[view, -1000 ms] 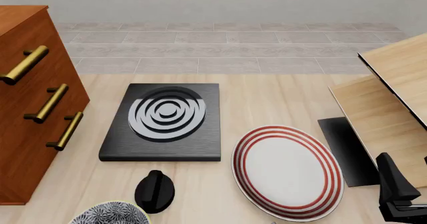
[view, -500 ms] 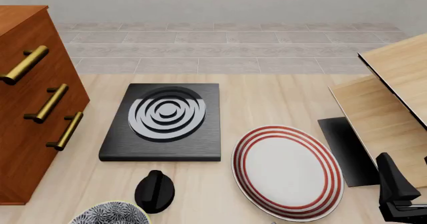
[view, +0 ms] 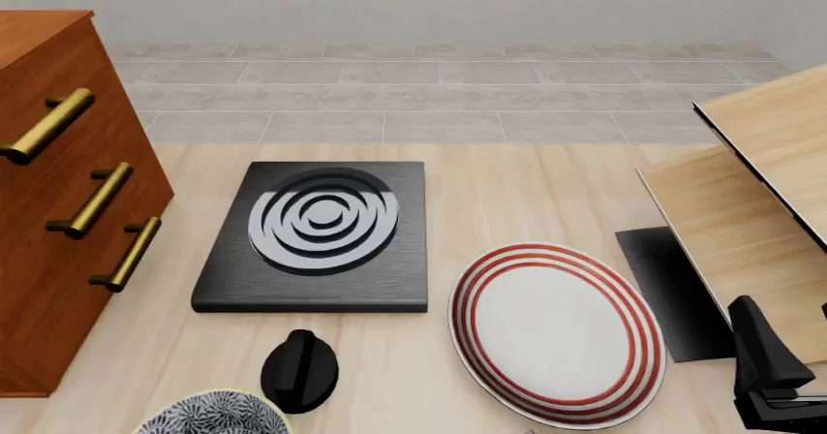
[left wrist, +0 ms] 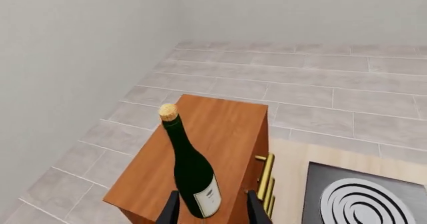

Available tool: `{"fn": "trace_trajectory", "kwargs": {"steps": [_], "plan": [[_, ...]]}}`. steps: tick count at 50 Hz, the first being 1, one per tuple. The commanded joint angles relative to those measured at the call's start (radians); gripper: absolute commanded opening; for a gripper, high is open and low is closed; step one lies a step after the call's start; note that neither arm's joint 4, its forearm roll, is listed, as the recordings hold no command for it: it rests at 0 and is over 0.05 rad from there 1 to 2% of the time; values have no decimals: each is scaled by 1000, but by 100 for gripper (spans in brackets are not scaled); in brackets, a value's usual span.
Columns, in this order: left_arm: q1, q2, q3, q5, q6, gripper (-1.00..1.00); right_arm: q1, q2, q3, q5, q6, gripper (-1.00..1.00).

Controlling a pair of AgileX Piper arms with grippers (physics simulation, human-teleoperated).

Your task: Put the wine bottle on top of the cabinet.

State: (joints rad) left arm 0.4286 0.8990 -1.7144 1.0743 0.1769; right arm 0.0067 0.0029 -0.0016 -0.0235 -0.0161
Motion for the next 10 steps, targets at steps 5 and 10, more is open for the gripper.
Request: {"fn": "trace_trajectory", "kwargs": {"steps": [5,10], "plan": [[-132,-48,-138,112,16,100,0,0,0,0,0,100],[-193,-79,-154,128,22,100,0,0,0,0,0,100]]}}
